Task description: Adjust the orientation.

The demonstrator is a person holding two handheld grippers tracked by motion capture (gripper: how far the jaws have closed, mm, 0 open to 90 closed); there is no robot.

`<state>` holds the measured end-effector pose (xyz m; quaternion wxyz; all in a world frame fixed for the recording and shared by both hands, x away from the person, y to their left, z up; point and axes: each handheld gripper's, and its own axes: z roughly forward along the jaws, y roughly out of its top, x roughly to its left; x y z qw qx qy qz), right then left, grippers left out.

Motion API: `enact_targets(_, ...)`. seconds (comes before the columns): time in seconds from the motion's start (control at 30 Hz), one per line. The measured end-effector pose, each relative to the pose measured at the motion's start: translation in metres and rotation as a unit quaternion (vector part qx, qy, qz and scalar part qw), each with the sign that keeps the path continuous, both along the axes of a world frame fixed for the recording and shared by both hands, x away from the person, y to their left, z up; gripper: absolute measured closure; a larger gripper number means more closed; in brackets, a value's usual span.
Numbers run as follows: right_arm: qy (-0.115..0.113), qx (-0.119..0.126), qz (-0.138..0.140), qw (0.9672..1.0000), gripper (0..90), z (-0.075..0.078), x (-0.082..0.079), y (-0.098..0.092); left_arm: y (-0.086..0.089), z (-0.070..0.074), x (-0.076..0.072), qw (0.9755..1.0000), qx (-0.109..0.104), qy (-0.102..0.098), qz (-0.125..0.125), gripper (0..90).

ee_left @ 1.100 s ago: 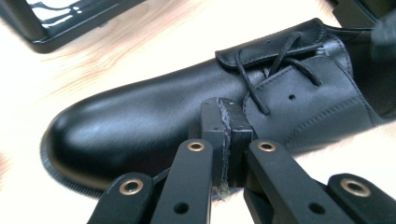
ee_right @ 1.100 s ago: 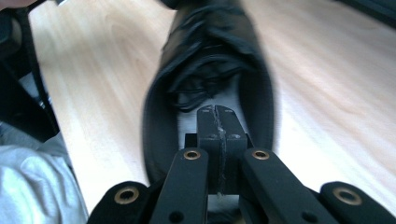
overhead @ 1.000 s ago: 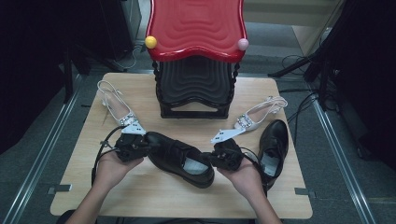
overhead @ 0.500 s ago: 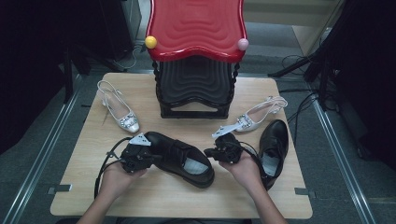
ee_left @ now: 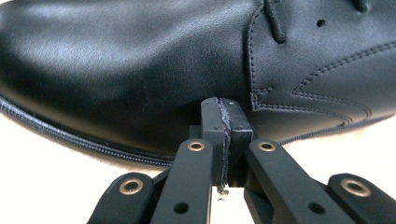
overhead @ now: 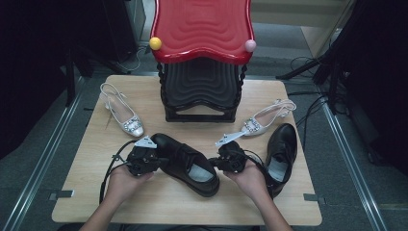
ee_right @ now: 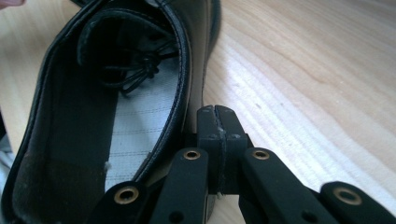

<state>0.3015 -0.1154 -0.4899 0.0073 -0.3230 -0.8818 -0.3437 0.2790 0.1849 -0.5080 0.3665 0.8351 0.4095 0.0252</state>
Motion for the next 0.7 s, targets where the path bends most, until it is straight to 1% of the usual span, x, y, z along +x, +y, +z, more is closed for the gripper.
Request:
enact_targets(0.13, 0.002, 0.004, 0.0, 1.0, 90.0, -0.001, -0.008, -0.001, -0.003, 0.0, 0.004, 1.0, 0.006, -0.005, -0.002, 90.0)
enact_targets(0.23, 0.002, 0.004, 0.0, 1.0, 90.0, -0.001, -0.012, -0.001, -0.005, 0.0, 0.006, 1.0, 0.004, -0.007, -0.002, 90.0)
enact_targets(0.27, 0.002, 0.005, -0.002, 1.0, 90.0, -0.001, -0.015, -0.001, -0.006, 0.0, 0.008, 1.0, 0.003, -0.005, -0.005, 90.0)
enact_targets(0.33, 0.001, 0.006, -0.003, 1.0, 90.0, -0.001, -0.017, -0.001, -0.007, 0.0, 0.009, 1.0, 0.005, -0.006, -0.004, 90.0)
enact_targets(0.47, 0.0, 0.007, -0.005, 1.0, 90.0, -0.002, -0.025, 0.001, -0.011, 0.0, 0.014, 0.9999, 0.008, -0.011, -0.006, 90.0)
enact_targets(0.67, 0.001, 0.005, -0.004, 1.0, 90.0, -0.005, -0.03, 0.004, -0.015, -0.001, 0.022, 0.9999, 0.002, -0.015, -0.008, 90.0)
enact_targets(0.7, 0.003, 0.004, -0.002, 1.0, 90.0, -0.006, -0.031, 0.005, -0.016, -0.002, 0.023, 0.9999, -0.002, -0.015, -0.003, 90.0)
